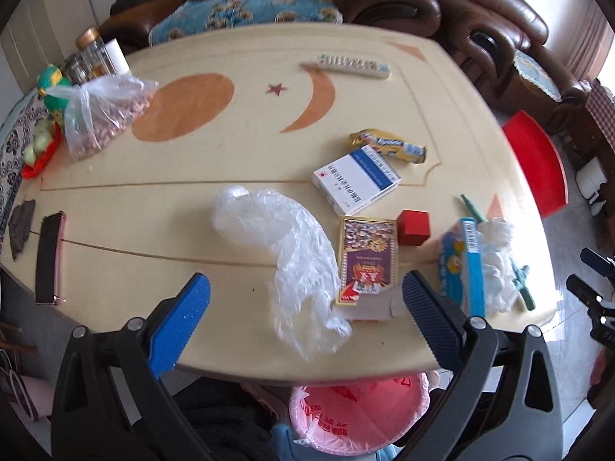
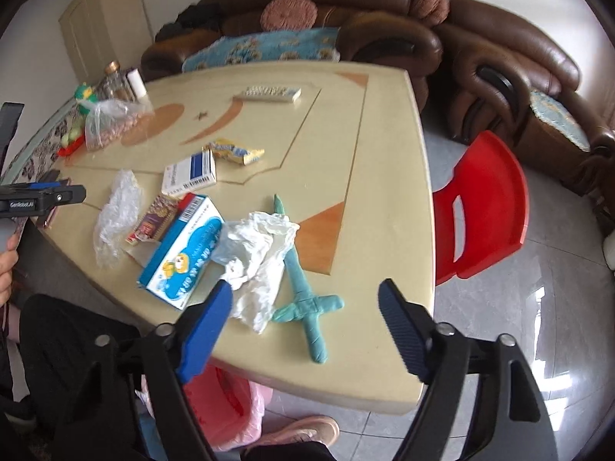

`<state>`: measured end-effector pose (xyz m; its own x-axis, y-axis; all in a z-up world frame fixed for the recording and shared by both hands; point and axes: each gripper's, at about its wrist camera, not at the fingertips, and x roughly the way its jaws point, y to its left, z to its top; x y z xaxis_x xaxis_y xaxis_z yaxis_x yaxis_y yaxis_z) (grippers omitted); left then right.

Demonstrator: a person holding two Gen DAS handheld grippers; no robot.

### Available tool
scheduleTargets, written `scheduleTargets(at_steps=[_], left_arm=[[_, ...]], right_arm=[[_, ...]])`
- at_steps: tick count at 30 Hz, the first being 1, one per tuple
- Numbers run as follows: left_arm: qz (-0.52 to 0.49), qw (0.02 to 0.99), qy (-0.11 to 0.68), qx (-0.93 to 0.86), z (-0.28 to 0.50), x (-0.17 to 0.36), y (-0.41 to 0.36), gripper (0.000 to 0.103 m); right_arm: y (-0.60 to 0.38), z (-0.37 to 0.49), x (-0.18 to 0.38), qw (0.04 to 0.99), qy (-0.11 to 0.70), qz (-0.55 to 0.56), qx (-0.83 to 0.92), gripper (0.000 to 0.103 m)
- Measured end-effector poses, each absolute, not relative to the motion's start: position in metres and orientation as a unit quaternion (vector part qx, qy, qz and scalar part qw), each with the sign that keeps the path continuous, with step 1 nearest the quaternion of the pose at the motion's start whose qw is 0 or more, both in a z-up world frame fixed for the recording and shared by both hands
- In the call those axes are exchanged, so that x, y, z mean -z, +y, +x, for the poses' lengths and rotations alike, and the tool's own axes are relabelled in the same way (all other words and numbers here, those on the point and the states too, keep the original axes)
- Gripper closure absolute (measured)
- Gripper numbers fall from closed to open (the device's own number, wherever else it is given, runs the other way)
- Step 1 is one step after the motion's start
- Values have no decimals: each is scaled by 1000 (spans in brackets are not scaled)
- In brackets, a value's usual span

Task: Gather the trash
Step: 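Reach the left tool to the clear plastic bag while the right tool grasps the teal sword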

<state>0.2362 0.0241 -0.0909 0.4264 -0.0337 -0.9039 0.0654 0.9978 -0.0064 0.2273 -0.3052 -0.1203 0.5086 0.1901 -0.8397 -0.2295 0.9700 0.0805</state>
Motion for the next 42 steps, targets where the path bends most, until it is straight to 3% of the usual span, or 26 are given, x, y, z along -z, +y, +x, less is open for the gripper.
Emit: scheduleTargets(at_steps=[6,8,9,28,30,34,42], left_arm=[[8,828,561,21,260,111,24,5],[10,824,566,16,266,116,25,5],[11,822,569,14,269,119,25,5],[2,784,621,-5,291,169,39,5],[2,778,628,-4,292,174,40,8],[7,765,644,-3,293,184,41,26],[8,757,653,3,293,195,45,35]], right_arm=[[-300,260,145,832,529,-28,-165,48],[-298,266,154,822,543,-31,-170,60],[-296,269,160,815,551,-34,-173,61],[-277,289,205,775,600,-76,-184,61],[-274,290,205,775,598,-83,-185,62],[-266,290,207,775,595,-112,-181,62],[-256,289,207,771,598,-130,-176,68]])
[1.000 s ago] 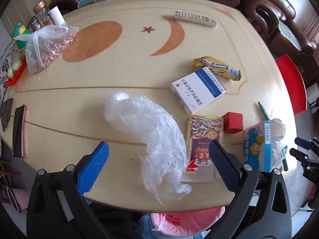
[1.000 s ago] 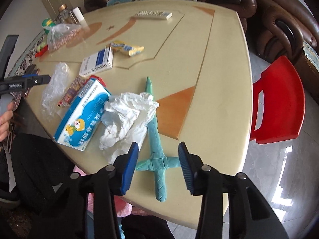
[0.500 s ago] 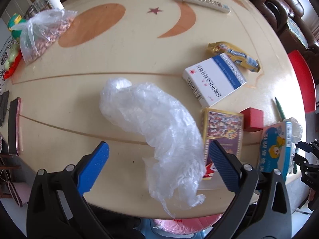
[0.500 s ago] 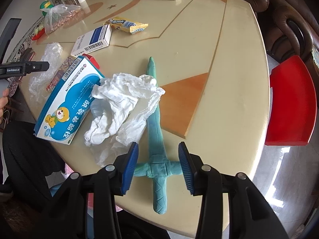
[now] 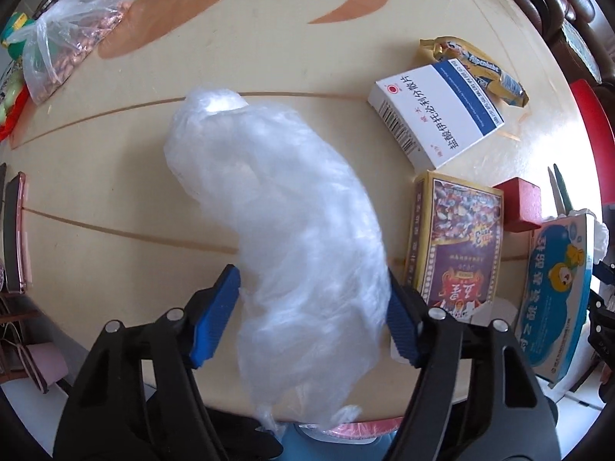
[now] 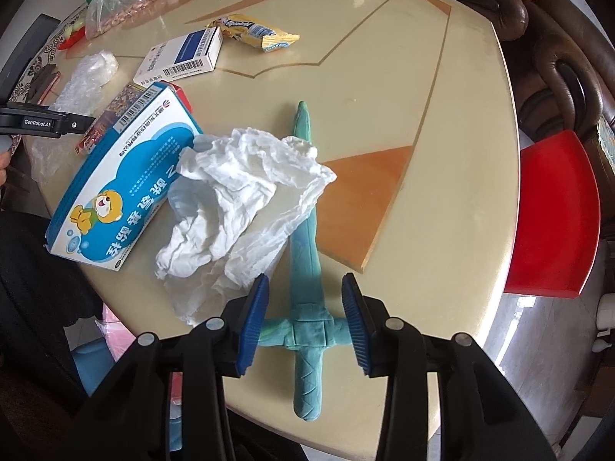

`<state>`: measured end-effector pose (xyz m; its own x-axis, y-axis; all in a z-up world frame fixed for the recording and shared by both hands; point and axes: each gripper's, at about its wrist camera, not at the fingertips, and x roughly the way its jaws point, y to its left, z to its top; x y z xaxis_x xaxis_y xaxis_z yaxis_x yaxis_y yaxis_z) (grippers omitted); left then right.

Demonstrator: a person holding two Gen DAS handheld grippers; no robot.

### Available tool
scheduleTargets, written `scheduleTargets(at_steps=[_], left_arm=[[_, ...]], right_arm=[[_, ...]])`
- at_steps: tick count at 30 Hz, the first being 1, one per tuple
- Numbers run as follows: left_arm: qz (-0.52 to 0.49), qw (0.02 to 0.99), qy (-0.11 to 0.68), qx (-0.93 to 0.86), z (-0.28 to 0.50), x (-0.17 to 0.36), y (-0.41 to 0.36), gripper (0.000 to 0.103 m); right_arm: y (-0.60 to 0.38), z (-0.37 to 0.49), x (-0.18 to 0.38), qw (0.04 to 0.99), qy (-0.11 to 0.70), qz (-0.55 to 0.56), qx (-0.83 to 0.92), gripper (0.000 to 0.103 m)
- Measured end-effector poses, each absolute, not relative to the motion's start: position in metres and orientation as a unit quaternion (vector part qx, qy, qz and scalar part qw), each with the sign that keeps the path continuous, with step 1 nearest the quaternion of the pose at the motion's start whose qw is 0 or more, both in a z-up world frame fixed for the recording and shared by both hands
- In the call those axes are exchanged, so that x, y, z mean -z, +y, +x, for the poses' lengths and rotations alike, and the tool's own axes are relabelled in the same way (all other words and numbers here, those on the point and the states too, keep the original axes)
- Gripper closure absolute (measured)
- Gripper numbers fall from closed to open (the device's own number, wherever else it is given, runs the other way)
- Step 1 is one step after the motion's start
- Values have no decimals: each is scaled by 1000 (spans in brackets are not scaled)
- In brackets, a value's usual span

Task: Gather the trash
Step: 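Reach the left tool to the clear plastic bag while the right tool grasps the teal sword, then carry the plastic bag and teal sword down over the pink trash bin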

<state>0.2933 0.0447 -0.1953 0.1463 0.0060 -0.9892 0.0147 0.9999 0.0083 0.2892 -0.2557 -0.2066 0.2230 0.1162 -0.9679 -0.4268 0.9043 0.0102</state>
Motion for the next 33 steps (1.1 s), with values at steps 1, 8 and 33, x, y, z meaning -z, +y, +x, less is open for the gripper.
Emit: scheduleTargets(at_steps=[1,8,33], left_arm=[[10,757,653,5,293,195,44,38],[14,757,653,9,287,189,43,60],[11,798,601,45,264,142,61,74]], right_arm=[[-255,290,206,770,600,-129,-175,73],[-255,288,205,771,608,-114,-151,85],[-284,263,134,854,514,-50,-57,85]])
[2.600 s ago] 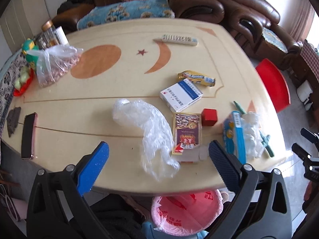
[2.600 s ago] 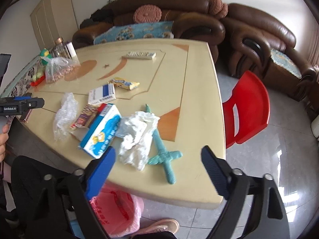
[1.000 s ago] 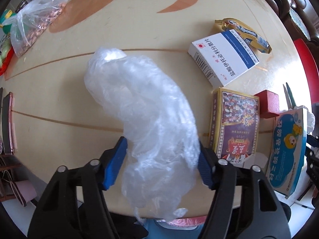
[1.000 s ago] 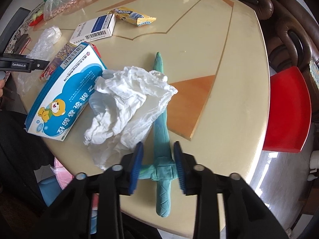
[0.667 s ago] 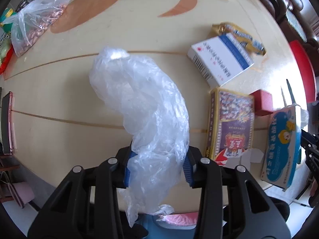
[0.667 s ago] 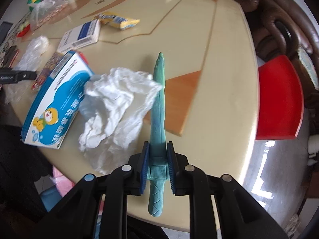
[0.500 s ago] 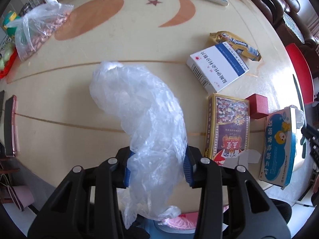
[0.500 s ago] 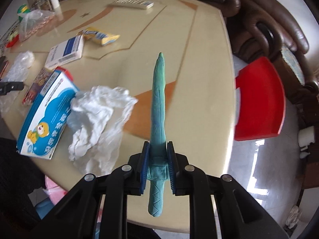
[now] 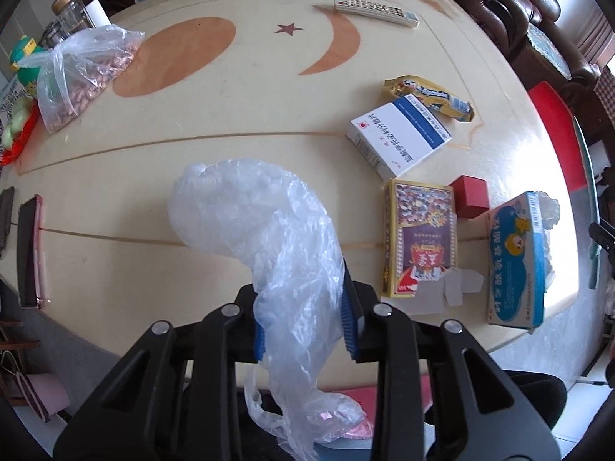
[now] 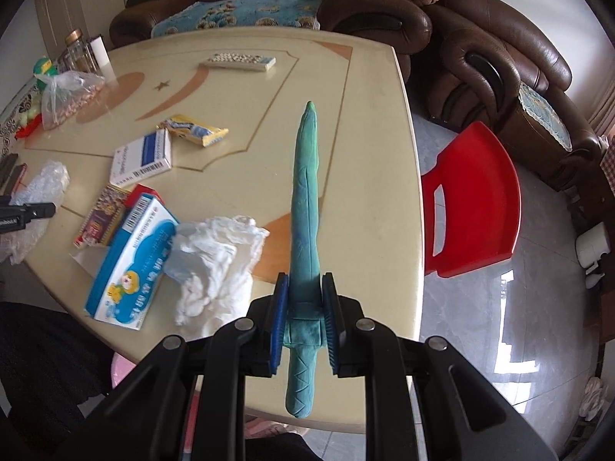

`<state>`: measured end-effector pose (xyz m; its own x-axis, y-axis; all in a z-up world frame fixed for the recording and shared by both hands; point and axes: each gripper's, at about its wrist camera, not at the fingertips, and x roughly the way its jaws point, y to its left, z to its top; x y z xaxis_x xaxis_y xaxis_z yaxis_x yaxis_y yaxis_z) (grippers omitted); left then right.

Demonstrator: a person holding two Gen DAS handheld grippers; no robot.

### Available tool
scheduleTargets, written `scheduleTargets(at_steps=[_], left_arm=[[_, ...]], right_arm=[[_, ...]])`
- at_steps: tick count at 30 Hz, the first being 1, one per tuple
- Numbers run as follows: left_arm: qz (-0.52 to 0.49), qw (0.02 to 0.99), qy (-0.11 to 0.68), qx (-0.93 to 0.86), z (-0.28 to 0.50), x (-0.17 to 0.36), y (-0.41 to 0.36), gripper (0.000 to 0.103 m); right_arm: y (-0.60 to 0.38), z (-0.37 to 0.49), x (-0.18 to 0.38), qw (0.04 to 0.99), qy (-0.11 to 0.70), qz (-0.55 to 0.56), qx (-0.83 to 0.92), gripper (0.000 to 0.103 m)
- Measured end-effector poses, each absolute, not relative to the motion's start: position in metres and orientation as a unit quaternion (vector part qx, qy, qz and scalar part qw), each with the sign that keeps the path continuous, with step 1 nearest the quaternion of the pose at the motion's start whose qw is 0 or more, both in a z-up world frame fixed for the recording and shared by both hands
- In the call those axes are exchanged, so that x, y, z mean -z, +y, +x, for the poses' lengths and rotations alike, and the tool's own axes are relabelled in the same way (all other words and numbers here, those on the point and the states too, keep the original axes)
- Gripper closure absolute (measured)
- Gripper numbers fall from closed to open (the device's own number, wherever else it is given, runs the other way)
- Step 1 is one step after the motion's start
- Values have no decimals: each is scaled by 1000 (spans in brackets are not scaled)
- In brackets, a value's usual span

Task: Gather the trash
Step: 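Carry the plastic bag and teal sword down over the pink trash bin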

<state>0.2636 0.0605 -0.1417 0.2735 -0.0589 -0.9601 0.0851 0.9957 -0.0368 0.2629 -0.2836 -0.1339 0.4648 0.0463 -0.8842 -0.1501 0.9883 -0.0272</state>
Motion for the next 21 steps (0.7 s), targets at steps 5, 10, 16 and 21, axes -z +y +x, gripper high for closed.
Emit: scheduleTargets(at_steps=[5,10,16,21], left_arm=[[23,813,580,53,250,127,57,74],[39,832,550,65,232,104,48,74],[53,848,520,83,203,76,41,74],[57,857,504,95,178,62,37,74]], right_arm=[[-272,251,119,863,498,-43,-74,85],[-253,236,97,871,480,-36,-101,85],[-227,209,79,875,464,-39,-131,85],[-210,182,69,876,456,-35,-153,85]])
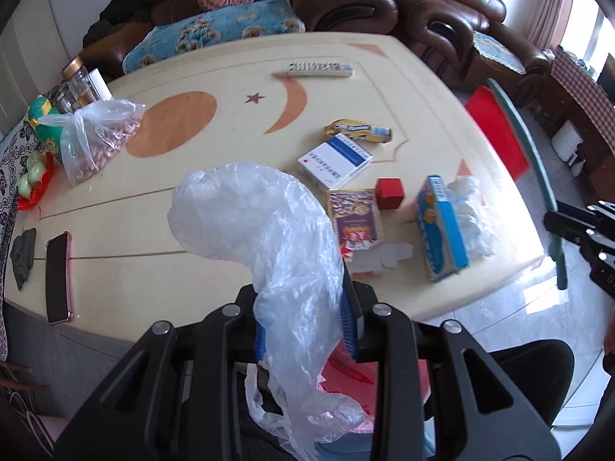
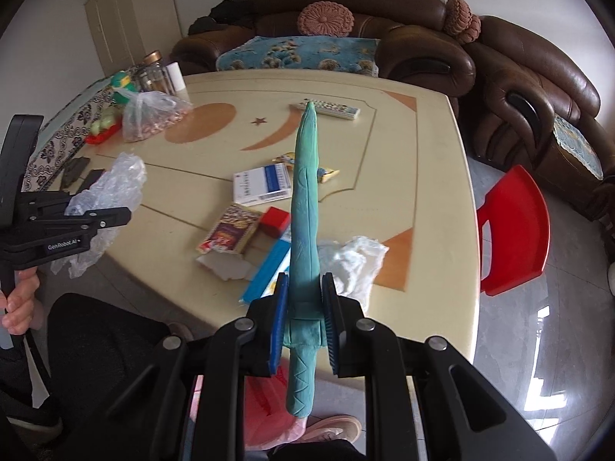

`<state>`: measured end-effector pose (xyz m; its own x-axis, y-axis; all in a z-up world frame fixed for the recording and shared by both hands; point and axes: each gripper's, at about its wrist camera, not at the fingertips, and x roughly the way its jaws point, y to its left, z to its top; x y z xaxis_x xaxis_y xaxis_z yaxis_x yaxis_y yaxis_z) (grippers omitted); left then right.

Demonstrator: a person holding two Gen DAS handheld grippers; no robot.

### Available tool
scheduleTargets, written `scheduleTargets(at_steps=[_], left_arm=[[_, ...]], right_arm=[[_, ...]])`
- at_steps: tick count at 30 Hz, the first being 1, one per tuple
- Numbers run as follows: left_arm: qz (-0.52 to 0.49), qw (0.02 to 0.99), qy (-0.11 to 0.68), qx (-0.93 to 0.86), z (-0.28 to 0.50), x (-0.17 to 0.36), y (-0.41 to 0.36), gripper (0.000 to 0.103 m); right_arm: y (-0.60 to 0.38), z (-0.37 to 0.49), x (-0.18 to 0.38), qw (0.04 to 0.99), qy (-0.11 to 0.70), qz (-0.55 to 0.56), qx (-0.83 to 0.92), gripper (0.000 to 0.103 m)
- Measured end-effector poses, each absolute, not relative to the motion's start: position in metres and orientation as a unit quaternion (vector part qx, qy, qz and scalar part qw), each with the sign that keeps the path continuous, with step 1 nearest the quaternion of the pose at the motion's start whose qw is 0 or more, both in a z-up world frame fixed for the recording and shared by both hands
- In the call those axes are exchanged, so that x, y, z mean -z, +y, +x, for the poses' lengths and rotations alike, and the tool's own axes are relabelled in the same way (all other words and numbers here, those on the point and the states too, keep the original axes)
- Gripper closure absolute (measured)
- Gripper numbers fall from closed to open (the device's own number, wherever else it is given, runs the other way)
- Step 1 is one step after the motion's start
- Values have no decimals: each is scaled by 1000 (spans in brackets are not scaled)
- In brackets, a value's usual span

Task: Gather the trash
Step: 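Carry the plastic bag and teal sword down over the pink trash bin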

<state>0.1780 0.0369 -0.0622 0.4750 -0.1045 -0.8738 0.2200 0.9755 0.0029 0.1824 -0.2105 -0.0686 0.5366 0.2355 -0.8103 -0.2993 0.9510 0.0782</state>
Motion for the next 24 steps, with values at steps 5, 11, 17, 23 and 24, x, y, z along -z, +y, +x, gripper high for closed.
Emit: scheduleTargets(at_steps=[5,11,17,23,24], left_arm=[[66,859,495,115,149,57,32,74],[73,860,485,144,112,60,22,74],[80,852,492,163,82,75,16,74],[82,840,508,171,64,98,14,74],[83,839,510,172,61,102,13,74]], right_arm=[[-197,151,63,876,451,-31,-166,85],[-179,110,65,874,450,-31,-182,85],[-166,70,79,866,460,-33,-191,85],[-158,40,98,857,477,-39,-193,85],[-157,36,103,854,482,-39,-192,85]])
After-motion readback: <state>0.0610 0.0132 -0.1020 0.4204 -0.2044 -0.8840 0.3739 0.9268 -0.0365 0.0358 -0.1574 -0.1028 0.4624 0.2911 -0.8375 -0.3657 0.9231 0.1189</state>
